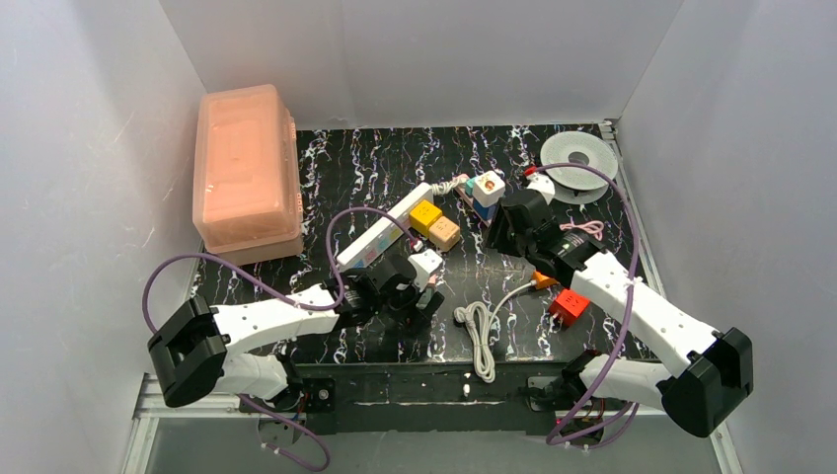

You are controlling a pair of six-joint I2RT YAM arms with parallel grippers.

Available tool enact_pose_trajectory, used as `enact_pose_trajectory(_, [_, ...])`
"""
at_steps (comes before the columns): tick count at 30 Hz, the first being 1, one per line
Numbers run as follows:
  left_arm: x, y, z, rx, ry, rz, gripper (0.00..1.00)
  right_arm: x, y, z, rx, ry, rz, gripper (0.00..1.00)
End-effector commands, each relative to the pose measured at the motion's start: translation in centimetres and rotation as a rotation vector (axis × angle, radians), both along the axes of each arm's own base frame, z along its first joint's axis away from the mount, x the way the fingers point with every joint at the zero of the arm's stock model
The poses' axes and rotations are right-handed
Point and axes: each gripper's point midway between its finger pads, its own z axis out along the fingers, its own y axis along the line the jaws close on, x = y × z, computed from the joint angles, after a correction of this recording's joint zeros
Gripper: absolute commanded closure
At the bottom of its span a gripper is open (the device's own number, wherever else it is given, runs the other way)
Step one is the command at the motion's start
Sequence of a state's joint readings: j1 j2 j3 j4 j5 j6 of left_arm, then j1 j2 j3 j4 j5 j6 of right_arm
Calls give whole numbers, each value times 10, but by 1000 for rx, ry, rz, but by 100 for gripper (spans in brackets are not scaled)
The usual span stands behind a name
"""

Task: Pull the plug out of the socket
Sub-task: Remove the plug from the socket.

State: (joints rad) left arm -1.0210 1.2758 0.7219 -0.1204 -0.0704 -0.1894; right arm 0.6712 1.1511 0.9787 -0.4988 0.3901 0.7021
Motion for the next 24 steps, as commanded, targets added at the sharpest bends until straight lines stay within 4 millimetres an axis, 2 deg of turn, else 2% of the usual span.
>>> enact_pose_trajectory(1, [0, 23, -14, 117, -23, 5, 2, 2, -9, 10, 7, -42, -17, 46])
enact_pose_trajectory(7, [12, 27, -8, 124, -26, 85, 9, 2, -6, 11, 23, -46, -2, 46])
enact_pose_trajectory(13, [16, 58, -5, 134, 27, 173, 12, 2, -6, 15, 24, -61, 9, 47])
enact_pose_trajectory(17, [27, 75, -1, 135, 25, 230, 12, 0, -5, 13, 28, -57, 14, 47])
enact_pose_trajectory(19, [29, 69, 9, 96, 16, 207, 10, -1, -4, 11, 33, -53, 18, 47])
enact_pose_trajectory(22, [19, 40, 31, -28, 19, 96, 3, -2, -4, 10, 41, -52, 19, 47])
enact_pose_trajectory(24, [9, 21, 39, -68, 6, -10, 2, -1, -3, 13, 45, -59, 20, 47])
